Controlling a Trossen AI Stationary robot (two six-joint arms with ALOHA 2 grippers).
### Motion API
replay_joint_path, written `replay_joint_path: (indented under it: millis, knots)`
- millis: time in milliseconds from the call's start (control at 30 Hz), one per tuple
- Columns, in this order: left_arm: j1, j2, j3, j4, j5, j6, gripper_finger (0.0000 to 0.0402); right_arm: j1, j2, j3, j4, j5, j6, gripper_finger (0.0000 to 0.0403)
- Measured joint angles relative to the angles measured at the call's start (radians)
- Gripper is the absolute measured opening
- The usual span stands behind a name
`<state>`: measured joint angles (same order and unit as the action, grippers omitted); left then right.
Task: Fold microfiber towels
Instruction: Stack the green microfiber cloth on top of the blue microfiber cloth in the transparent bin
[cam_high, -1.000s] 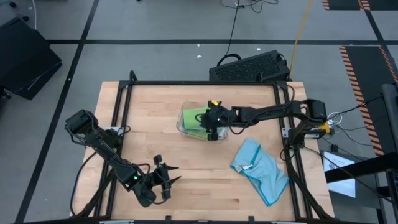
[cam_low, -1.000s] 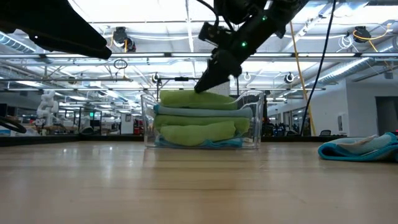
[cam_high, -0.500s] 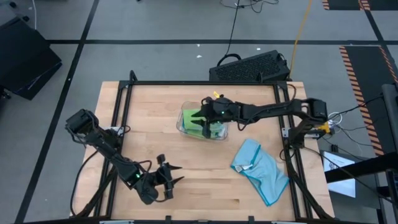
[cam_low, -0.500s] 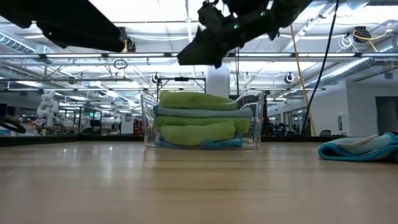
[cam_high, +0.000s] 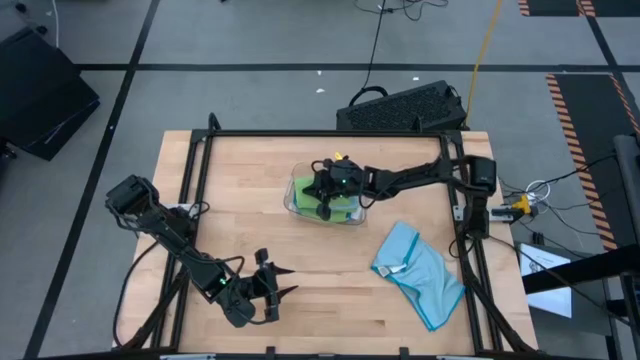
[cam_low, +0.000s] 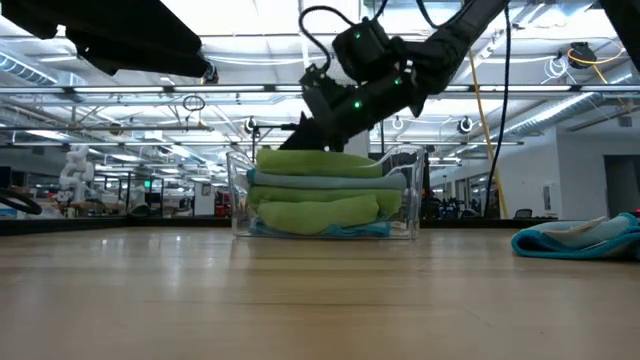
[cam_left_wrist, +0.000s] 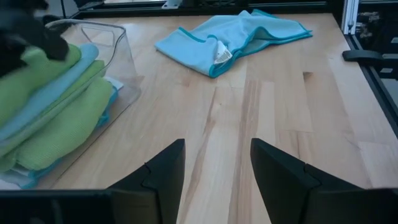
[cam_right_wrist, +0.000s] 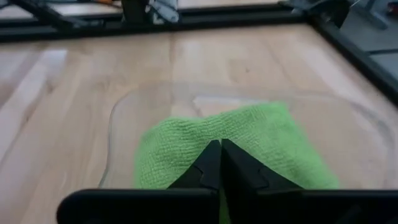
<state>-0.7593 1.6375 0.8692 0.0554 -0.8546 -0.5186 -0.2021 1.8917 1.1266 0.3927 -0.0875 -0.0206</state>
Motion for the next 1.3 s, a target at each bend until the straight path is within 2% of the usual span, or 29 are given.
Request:
replay_joint_path:
  millis: [467, 1033, 1300]
  knots:
    - [0.026, 0.0, 0.0, -0.001, 0.01, 0.038, 0.0186, 0.001, 0.099, 0.002, 0.022, 0.006, 0.012, 0.0001]
    - [0.026, 0.001, 0.0, -0.002, 0.019, 0.037, 0.0186, -0.001, 0.098, -0.042, 0.077, 0.007, 0.054, 0.0]
    - [0.026, 0.001, 0.0, -0.002, 0.02, 0.021, 0.0186, 0.0, 0.014, -0.046, 0.069, 0.009, 0.017, 0.0]
